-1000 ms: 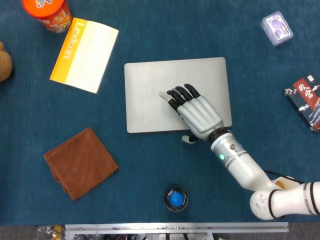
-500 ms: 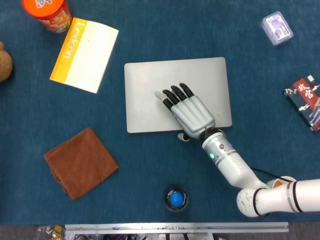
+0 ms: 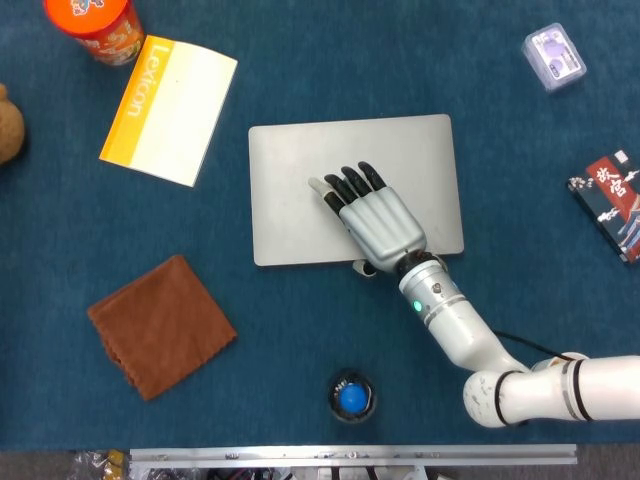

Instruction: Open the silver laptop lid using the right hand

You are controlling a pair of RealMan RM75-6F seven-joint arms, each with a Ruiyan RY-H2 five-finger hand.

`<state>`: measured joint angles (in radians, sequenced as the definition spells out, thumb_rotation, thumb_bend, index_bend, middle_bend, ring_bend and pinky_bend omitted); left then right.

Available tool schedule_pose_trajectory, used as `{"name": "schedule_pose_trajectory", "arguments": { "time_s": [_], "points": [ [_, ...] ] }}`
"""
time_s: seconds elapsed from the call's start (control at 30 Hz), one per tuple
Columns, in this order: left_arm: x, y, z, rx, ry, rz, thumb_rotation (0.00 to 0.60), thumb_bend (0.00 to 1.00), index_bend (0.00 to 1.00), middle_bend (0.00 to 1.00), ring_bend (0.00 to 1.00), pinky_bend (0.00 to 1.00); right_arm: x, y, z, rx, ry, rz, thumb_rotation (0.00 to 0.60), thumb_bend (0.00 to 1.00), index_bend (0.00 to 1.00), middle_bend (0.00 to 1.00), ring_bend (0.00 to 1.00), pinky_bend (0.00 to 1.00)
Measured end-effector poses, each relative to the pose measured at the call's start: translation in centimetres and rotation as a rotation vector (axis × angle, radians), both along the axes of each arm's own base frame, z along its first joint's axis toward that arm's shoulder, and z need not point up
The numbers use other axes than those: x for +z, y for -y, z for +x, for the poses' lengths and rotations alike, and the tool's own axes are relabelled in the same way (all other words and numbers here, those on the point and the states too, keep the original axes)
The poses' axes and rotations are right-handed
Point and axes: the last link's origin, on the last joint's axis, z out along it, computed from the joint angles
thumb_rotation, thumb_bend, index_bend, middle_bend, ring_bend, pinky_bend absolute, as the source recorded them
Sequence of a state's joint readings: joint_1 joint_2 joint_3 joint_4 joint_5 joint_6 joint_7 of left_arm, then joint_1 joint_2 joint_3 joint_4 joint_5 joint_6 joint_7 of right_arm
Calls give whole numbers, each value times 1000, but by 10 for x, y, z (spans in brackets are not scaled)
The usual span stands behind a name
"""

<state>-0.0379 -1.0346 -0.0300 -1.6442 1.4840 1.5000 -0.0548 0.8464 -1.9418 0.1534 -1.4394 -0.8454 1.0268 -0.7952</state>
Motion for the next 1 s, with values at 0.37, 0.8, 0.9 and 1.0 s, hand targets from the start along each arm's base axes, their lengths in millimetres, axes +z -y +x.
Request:
{"name": "schedule_pose_trajectory", "arguments": {
  "time_s": [0.37, 0.8, 0.9, 1.0],
  "points": [
    [0, 1, -3, 2, 6, 4, 600, 224, 205, 206, 139, 95, -3, 1, 2, -1, -3, -5, 600, 209, 19, 104, 0, 51],
    [-2, -9, -17, 29, -1, -9, 600, 224, 205, 211, 140, 95, 3, 3, 10, 37, -13, -27, 600, 386, 19, 105, 0, 51],
    [-2, -12, -18, 27, -3, -13, 600, 224, 205, 213, 139, 95, 6, 5, 14, 48, -16, -40, 600, 405, 19, 105, 0, 51],
    [-3, -15, -18, 20, -9, -22, 600, 224, 205, 214, 139, 95, 10, 8, 18, 62, -23, -56, 600, 416, 19, 104, 0, 51]
  ]
}}
